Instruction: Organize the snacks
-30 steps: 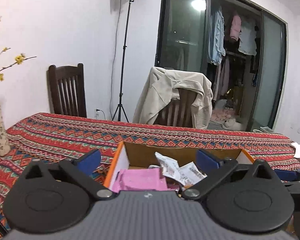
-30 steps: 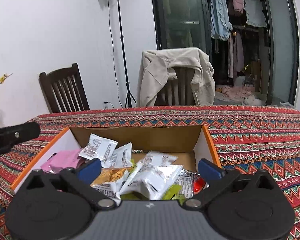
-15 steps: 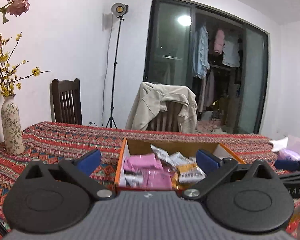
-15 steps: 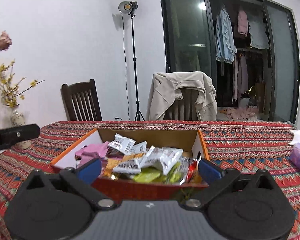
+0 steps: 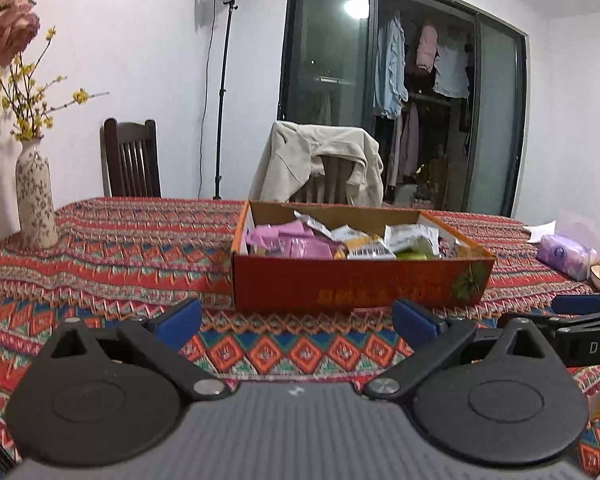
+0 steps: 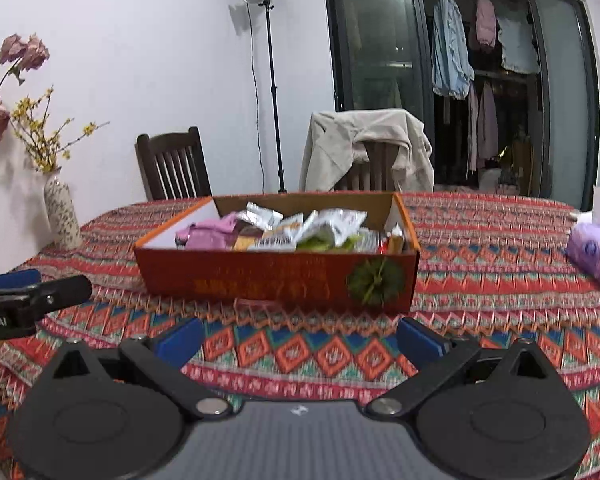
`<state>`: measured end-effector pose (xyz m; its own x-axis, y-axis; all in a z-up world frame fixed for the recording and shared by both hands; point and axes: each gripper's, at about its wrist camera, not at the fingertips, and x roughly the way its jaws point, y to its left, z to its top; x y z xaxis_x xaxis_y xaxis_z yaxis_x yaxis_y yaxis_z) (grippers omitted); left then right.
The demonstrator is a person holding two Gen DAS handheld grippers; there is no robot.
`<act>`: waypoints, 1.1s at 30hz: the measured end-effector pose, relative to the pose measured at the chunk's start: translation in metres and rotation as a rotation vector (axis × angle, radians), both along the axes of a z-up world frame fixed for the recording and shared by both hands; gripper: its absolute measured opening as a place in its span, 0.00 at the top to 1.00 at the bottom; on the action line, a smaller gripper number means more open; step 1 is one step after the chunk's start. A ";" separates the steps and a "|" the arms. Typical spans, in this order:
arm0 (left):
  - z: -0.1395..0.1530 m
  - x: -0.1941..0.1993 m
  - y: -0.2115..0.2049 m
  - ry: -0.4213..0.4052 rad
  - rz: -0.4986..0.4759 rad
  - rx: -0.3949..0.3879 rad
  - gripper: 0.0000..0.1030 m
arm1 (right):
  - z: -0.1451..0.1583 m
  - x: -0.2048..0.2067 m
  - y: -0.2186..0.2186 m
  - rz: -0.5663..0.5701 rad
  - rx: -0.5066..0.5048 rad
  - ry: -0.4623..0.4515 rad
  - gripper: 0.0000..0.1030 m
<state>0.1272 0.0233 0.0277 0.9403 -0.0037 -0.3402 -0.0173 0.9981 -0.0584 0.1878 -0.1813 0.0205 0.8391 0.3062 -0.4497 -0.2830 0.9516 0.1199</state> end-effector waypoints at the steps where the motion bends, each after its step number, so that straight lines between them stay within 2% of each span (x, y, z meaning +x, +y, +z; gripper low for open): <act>1: -0.002 -0.002 0.000 0.005 0.000 -0.003 0.00 | -0.004 -0.003 0.000 -0.002 0.002 0.009 0.00; 11: -0.016 -0.009 0.002 0.044 -0.015 -0.010 0.00 | -0.022 -0.012 -0.004 -0.020 0.004 0.076 0.00; 33: -0.020 -0.012 0.001 0.051 -0.018 -0.010 0.00 | -0.020 -0.015 -0.002 -0.018 0.004 0.072 0.00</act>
